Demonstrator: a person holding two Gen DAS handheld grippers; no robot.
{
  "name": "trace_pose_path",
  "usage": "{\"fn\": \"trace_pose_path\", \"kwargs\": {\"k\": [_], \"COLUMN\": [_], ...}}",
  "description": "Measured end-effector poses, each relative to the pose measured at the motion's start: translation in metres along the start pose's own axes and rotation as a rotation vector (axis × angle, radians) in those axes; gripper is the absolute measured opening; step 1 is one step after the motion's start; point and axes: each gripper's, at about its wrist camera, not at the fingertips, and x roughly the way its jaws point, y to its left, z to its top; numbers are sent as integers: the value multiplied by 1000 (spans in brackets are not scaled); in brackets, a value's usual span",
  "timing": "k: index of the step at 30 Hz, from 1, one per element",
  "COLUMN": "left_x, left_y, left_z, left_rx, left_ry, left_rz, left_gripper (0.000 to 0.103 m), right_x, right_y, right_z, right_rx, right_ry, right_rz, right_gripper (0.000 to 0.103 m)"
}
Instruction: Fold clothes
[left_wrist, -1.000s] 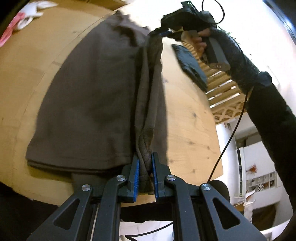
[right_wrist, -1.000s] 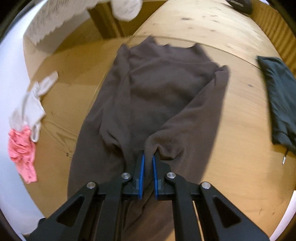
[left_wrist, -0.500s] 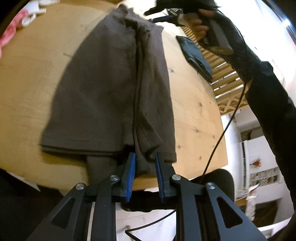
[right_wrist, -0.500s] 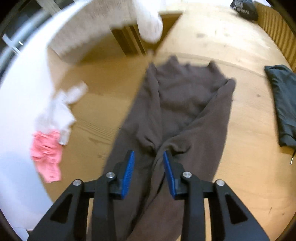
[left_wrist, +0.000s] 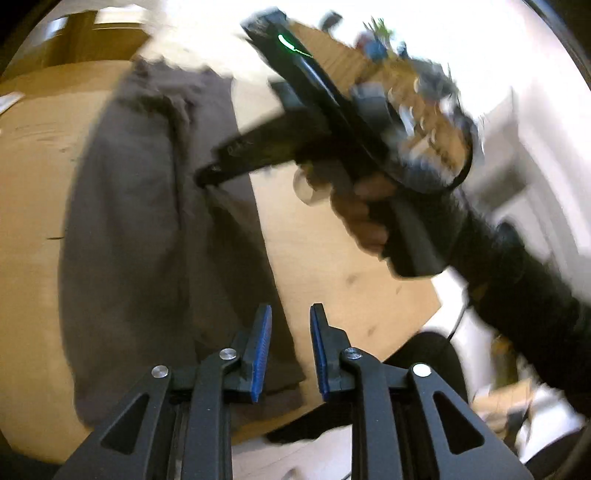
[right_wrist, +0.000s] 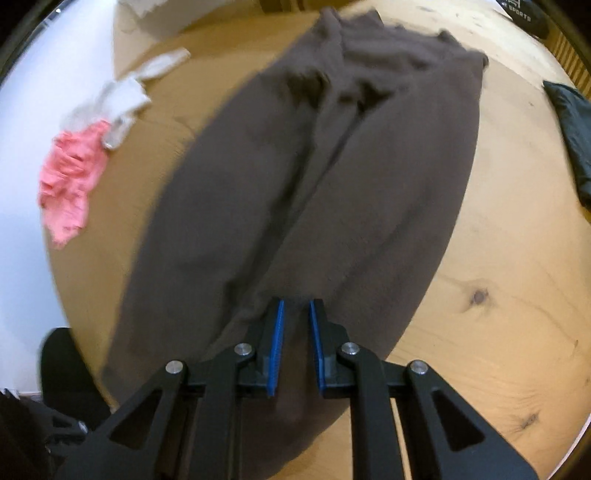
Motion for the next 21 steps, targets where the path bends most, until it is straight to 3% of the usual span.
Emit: {"fn": "trace_pose_path", "kwargs": {"k": [3,7,11,13,15,18,20,21], "left_x": [-10,-39,-59,-51,-33,7,3,-1], "left_y": [30,45,24,17,16,25,33,37], "left_z": [-26,-45,-36,-26,-23,-21,-24,-26], "left_rx": [-33,-54,27,29,35,33,5,-11], "left_ry": [43,44,-50,-66,-60,19,18,14], "left_rz": [122,195,207,163,145,181,176,172], "left_gripper": [11,11,13,19,19,19,22,24], "right_x": [-4,-17,-37,-33,-20,-8,-13,-21], "right_y": [-11,-20,-16,-7,1,7,8,7], "right_z": [-1,-6,-21,-27,-32,-31,-20,-11], "right_rx": [45,90,104,70,32,-24,-45,-57], "right_ry": [-17,-56,-121,-113,-68,-26,22,-3], "right_rz": [41,72,98,73,35,-11,-4,-3], "right_gripper": [12,12,15,15,15,17,17,20]}}
